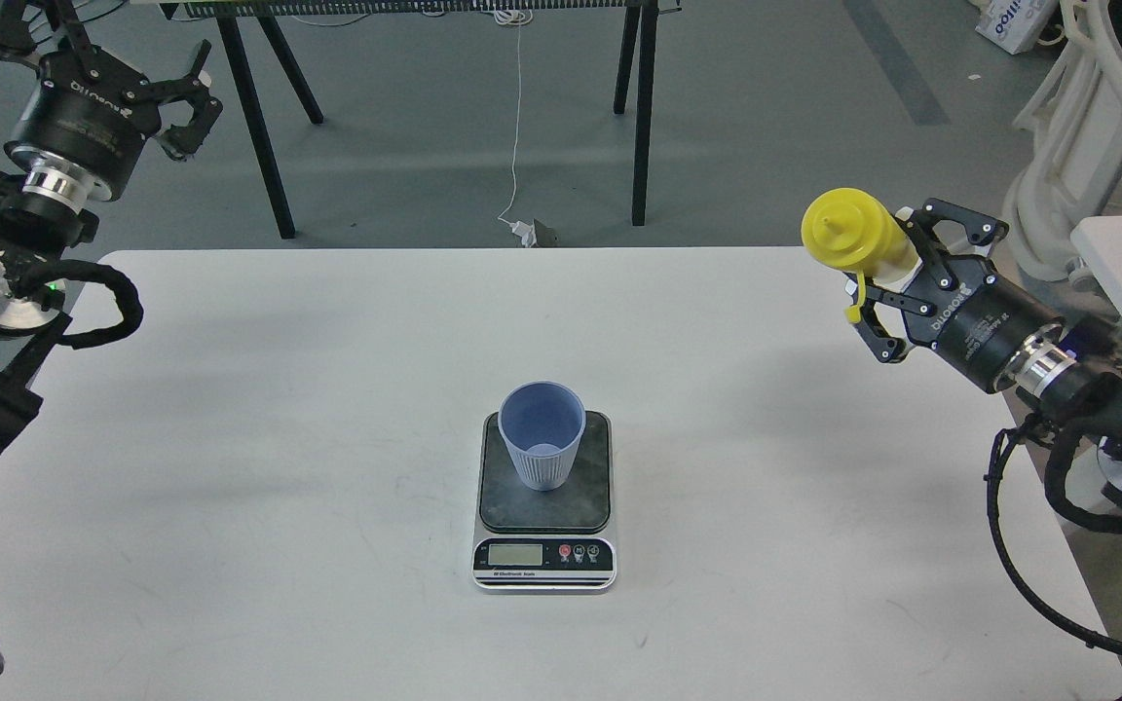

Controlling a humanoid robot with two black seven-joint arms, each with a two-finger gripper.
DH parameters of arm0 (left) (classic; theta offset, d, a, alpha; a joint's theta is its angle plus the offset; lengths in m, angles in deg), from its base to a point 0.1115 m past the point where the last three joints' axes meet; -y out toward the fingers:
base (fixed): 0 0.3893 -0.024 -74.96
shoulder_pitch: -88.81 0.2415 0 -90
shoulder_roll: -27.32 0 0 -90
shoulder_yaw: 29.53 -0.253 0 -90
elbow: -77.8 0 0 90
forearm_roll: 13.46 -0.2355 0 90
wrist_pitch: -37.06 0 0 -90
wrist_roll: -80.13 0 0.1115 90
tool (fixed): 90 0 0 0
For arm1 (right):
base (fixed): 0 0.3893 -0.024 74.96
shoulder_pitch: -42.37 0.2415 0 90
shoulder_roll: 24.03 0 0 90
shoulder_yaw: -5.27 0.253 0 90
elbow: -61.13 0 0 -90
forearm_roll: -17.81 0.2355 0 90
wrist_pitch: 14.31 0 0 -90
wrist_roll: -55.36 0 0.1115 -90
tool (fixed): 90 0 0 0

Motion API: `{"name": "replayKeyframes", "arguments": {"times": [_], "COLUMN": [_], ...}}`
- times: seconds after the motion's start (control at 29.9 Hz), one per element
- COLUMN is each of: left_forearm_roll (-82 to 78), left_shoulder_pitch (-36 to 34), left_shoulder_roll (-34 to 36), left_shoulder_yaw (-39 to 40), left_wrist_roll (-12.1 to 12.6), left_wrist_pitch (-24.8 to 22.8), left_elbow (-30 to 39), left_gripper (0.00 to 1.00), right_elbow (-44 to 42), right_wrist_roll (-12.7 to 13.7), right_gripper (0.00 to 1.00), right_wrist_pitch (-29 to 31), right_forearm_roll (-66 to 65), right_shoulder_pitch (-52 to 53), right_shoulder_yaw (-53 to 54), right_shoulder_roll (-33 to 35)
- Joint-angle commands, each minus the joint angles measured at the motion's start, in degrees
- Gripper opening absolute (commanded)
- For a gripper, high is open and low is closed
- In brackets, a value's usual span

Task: Pour seasoning into cup on scale with both arms
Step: 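Lift the yellow bottle away from the cup and turn it upright, then lower the yellow bottle onto the table and open the right gripper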

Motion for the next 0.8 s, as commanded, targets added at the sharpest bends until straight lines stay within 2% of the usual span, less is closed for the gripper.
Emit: {"name": "replayKeyframes", "arguments": {"times": [0.0,0.1,0.33,0.47,0.77], "left_forearm_roll": [0.1,0.2,0.1,0.1,0.1], "left_shoulder_pitch": [0.7,0.8,0.9,1.1,1.4], "left_shoulder_roll": [0.0,0.0,0.6,0.6,0.6], "left_shoulder_yaw": [0.1,0.2,0.1,0.1,0.2], "left_wrist_roll": [-0.4,-0.4,-0.5,-0.9,-0.9], "left_wrist_pitch": [0.1,0.1,0.1,0.1,0.0], "left_elbow": [0.0,-0.1,0.0,0.0,0.0], "left_gripper": [1.00,1.00,1.00,1.00,1.00], "right_elbow": [-0.3,-3.3,-5.9,-5.4,-5.5], "right_wrist_roll": [-2.1,-4.7,-8.0,-8.1,-8.0], "right_gripper": [0.37,0.37,0.36,0.37,0.38], "right_wrist_pitch": [4.7,4.7,4.7,4.7,4.7], "right_forearm_roll": [6.9,8.4,9.4,9.4,9.2], "right_shoulder_pitch": [-6.6,-11.5,-17.5,-20.3,-26.1], "right_shoulder_yaw": [0.9,0.9,2.4,3.2,4.4], "right_shoulder_roll": [-2.0,-5.5,-15.6,-21.0,-20.9]}}
